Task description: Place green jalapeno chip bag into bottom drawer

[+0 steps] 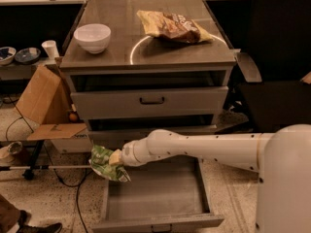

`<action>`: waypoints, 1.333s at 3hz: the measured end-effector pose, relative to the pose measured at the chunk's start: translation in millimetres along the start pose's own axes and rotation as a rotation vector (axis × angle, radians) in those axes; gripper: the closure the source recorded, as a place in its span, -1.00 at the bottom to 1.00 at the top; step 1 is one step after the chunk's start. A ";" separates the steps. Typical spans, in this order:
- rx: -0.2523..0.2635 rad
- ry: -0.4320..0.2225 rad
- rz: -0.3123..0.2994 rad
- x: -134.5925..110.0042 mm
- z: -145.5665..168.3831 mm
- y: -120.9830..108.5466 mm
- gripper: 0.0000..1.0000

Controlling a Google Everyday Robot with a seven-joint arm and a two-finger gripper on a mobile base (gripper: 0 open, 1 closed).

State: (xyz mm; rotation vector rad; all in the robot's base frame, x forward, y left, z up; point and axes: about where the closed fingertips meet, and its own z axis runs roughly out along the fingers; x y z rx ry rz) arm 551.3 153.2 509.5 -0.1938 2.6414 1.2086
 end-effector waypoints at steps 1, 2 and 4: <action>-0.009 0.081 0.104 25.3 72.5 -48.2 1.00; 0.029 0.117 0.218 44.1 119.0 -95.0 1.00; 0.212 0.025 0.388 42.9 132.9 -163.9 1.00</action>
Offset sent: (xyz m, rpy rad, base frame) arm -0.0016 0.0272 -0.2385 -0.0537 0.3720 -0.1472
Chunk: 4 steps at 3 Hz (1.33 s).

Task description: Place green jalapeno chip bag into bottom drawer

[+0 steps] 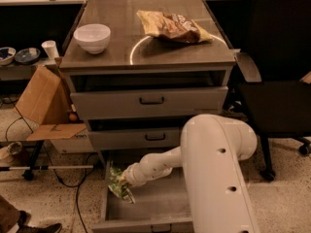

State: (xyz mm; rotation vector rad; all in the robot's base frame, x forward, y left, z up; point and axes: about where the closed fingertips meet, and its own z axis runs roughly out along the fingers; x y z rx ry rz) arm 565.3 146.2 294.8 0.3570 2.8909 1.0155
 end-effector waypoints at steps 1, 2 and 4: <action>0.080 -0.082 0.077 -18.3 -8.1 -26.2 1.00; 0.122 -0.106 0.135 -23.0 -4.7 -45.6 1.00; 0.118 -0.075 0.182 -23.6 8.6 -67.2 0.00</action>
Offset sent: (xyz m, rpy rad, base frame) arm 0.0142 -0.0604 -0.0436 -0.1672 0.0667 -0.2440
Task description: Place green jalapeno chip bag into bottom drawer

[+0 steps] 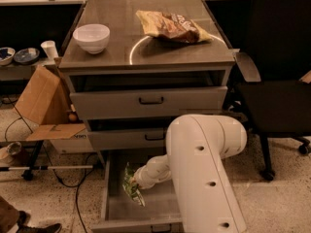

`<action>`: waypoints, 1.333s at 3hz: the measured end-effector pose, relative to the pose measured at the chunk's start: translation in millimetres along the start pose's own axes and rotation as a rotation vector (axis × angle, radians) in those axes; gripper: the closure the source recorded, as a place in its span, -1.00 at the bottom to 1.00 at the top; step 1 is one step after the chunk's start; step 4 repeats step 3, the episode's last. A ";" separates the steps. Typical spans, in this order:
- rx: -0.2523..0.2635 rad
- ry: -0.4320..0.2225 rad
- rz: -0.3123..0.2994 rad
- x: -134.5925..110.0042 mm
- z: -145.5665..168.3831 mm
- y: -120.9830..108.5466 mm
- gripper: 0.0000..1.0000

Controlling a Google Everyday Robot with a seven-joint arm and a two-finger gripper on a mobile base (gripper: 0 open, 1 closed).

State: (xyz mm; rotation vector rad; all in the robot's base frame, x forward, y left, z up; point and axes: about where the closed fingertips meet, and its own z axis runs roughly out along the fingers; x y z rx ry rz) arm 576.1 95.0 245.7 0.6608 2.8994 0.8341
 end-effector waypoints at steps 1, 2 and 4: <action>0.000 0.000 0.000 0.0 0.1 -0.1 -0.62; 0.000 0.001 0.000 0.0 0.1 -0.1 -1.00; 0.000 0.001 0.000 0.0 0.2 -0.1 -1.00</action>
Offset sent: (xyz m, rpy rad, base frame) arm 0.0000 -0.0001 -0.0001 0.0005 0.0002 0.0000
